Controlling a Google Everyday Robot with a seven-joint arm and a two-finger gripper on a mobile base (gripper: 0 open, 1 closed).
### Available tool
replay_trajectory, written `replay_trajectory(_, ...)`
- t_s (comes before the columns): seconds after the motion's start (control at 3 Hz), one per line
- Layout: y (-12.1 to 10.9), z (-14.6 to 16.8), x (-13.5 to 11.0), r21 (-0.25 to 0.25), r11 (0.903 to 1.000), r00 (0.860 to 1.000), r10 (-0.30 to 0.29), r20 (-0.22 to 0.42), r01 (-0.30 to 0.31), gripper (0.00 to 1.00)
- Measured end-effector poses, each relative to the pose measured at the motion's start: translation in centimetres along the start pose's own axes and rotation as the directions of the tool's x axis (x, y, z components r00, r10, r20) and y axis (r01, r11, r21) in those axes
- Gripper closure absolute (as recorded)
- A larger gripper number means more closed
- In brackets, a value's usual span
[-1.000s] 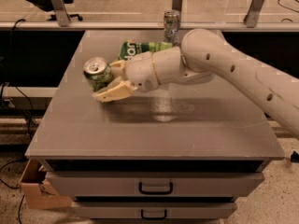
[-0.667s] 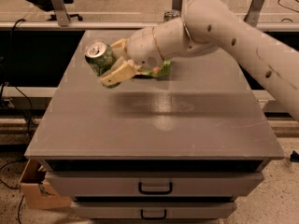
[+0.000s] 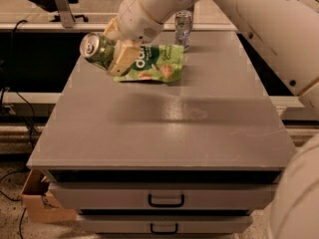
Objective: Knock green can over
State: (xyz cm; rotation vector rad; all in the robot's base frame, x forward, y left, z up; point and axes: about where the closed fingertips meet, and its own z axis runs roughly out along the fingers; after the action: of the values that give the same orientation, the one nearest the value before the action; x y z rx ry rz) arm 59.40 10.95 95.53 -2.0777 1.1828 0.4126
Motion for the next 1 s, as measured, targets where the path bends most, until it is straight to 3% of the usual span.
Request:
replay_trajectory(0.33,1.1,1.7,0.2,-0.142,0.9854,0.973,-0.121,-0.198,0.094,1.00)
replay_trajectory(0.67,2.8,3.7,0.5,-0.286,0.9457,0.901,-0.253,-0.352,0.154,1.00)
replay_trajectory(1.0,4.9,5.3,2.2,-0.418,0.8922,0.791,-0.377,-0.481,0.172,1.00)
